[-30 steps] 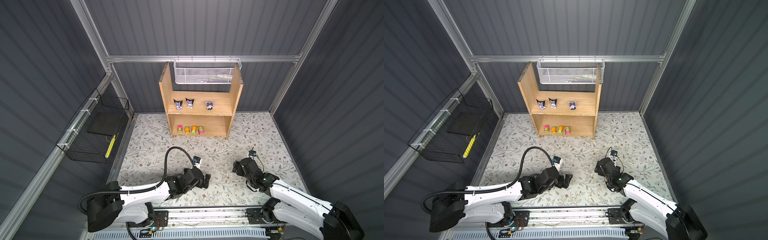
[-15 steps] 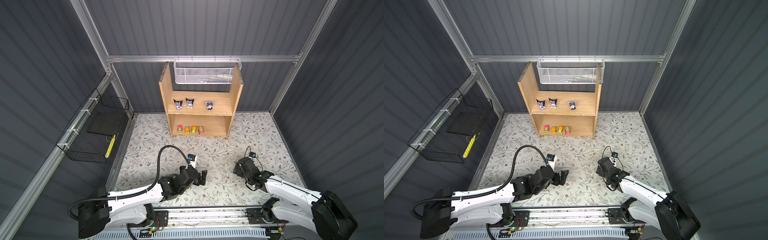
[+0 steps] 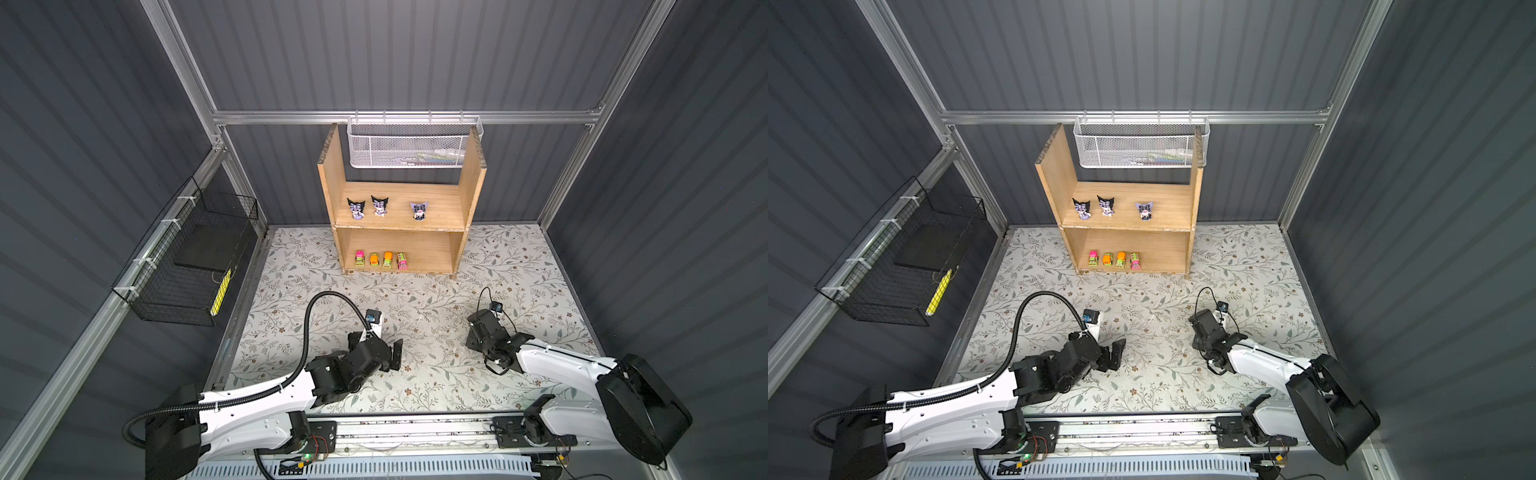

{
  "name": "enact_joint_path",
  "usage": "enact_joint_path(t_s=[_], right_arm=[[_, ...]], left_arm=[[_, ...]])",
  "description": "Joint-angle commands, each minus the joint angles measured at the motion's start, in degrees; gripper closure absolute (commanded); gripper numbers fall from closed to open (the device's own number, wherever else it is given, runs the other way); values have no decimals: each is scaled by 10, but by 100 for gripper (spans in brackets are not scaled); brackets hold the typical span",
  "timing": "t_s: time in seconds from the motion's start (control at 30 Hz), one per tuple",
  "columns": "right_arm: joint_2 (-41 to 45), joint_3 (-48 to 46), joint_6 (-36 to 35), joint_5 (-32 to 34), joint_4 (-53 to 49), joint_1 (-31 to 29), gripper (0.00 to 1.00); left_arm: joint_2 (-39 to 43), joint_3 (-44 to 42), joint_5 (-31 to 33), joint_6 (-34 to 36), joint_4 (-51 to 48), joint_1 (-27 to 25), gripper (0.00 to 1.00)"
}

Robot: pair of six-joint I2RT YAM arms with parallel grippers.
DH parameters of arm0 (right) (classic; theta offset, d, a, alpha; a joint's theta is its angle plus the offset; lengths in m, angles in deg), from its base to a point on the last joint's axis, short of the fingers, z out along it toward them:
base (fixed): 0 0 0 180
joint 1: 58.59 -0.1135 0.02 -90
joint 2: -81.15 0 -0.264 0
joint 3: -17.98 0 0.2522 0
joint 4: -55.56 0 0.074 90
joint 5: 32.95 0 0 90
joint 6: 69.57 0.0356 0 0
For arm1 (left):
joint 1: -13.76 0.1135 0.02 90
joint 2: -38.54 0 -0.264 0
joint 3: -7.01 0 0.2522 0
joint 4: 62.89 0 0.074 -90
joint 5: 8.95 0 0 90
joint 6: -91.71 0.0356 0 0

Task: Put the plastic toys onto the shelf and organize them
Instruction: 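Lower the right gripper onto the orange toy car and close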

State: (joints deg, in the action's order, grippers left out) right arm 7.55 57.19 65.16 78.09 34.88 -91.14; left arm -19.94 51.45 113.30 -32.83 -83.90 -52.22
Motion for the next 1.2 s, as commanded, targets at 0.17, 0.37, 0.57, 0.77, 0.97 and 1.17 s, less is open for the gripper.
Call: enact_joint_path(t_s=[0.17, 0.37, 0.57, 0.77, 0.97, 1.17], right_arm=[[-32, 24, -7, 3, -11, 3, 69], [-39, 32, -8, 9, -19, 2, 67], [-17, 35, -9, 0, -27, 3, 41], [130, 36, -20, -6, -67, 2, 31], [195, 65, -32, 25, -142, 5, 28], [197, 58, -18, 35, -151, 6, 27]], left_arm=[[3, -1, 19, 18, -16, -2, 0], [4, 0, 21, 17, -21, -2, 0], [10, -4, 22, 14, -26, -2, 0], [20, -10, 29, 14, -28, -2, 0], [12, -15, 31, 19, -11, -2, 0], [-20, 1, 36, 39, -3, -2, 0]])
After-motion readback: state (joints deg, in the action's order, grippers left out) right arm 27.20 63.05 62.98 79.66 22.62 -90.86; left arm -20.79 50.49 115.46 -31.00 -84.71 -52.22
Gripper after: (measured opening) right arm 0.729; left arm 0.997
